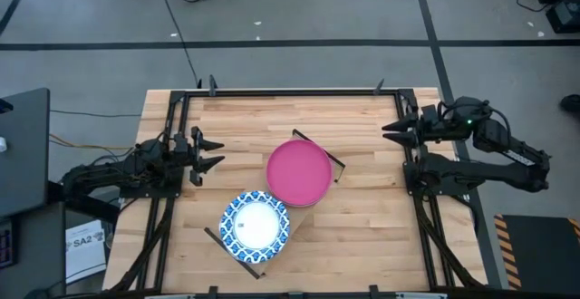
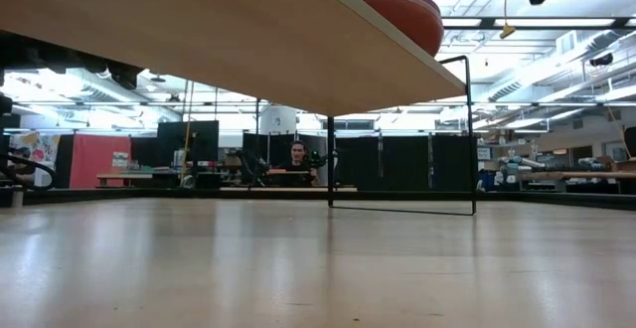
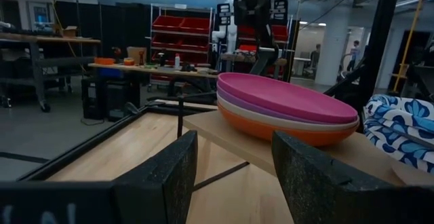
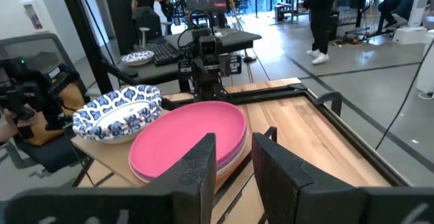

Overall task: Place and stack plates onto a shelf
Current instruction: Return to Home Position

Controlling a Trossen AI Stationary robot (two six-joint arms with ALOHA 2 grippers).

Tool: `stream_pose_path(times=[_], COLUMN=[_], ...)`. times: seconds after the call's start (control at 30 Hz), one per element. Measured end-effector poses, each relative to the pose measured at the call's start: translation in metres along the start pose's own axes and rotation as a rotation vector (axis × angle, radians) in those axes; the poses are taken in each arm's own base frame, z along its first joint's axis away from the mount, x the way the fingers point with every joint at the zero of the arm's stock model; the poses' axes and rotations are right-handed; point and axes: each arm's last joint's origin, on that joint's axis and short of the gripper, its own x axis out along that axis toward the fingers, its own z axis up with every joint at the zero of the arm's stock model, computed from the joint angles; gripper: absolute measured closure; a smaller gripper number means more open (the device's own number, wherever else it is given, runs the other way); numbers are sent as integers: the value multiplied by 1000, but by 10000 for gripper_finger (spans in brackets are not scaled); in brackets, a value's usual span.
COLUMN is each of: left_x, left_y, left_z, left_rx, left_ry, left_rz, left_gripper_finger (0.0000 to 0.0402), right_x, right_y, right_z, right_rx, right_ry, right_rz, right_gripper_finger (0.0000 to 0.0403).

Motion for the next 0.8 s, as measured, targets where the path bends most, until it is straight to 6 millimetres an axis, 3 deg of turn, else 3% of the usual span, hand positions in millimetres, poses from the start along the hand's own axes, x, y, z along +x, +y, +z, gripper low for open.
stream_pose_path(times=[0.47, 0.8], left_x=[0, 0], left_y=[0, 0], left_z=[0, 0], left_rx=[0, 0], left_ry=[2, 2], left_rz=[0, 0], left_gripper_finger=[205, 205], right_x=[-9, 2], right_y=[-1, -9], right_z=[-47, -85], right_rx=[16, 52], right_ry=[-200, -239], right_rz=[22, -28], right_gripper_finger=[300, 300])
